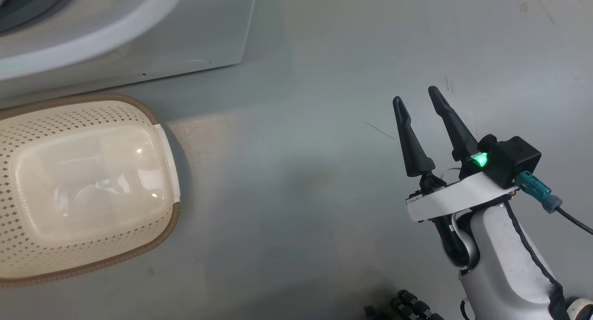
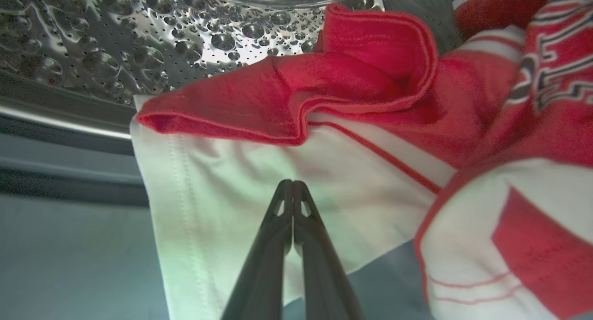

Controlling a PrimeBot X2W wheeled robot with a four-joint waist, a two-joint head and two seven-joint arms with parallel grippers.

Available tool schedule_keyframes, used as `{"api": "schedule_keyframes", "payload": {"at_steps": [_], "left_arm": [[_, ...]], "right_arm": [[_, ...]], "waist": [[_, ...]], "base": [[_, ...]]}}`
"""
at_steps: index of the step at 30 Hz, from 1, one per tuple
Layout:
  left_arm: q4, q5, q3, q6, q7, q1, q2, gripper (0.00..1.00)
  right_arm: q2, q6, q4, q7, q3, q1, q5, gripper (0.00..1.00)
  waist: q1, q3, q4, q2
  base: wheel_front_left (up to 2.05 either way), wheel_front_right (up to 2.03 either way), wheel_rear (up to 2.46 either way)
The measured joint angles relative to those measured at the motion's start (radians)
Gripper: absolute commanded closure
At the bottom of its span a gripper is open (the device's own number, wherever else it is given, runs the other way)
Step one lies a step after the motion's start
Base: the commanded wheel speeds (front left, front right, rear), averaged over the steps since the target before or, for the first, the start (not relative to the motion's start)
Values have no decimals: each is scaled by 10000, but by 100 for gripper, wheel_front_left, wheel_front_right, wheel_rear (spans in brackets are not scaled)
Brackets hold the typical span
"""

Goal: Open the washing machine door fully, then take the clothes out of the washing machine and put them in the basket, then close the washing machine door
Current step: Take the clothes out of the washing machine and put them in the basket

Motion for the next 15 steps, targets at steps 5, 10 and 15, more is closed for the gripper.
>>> {"api": "schedule_keyframes", "payload": {"at_steps": [5,10,15], "left_arm": [[102,-25,35,2,-389,9,-180,100],[167,-176,88,13,-1053,52,-435,100],[159,-497,98,13,-2006,367,-959,100]], "right_arm": [[0,0,40,0,-6,0,-19,0],[0,0,77,0,-15,4,-63,0],[-2,0,123,0,-73,10,-111,0]], "waist": [[0,-172,82,1],[0,-428,198,0],[0,-738,342,1]], "base": [[0,0,0],[0,0,0],[0,0,0]]}}
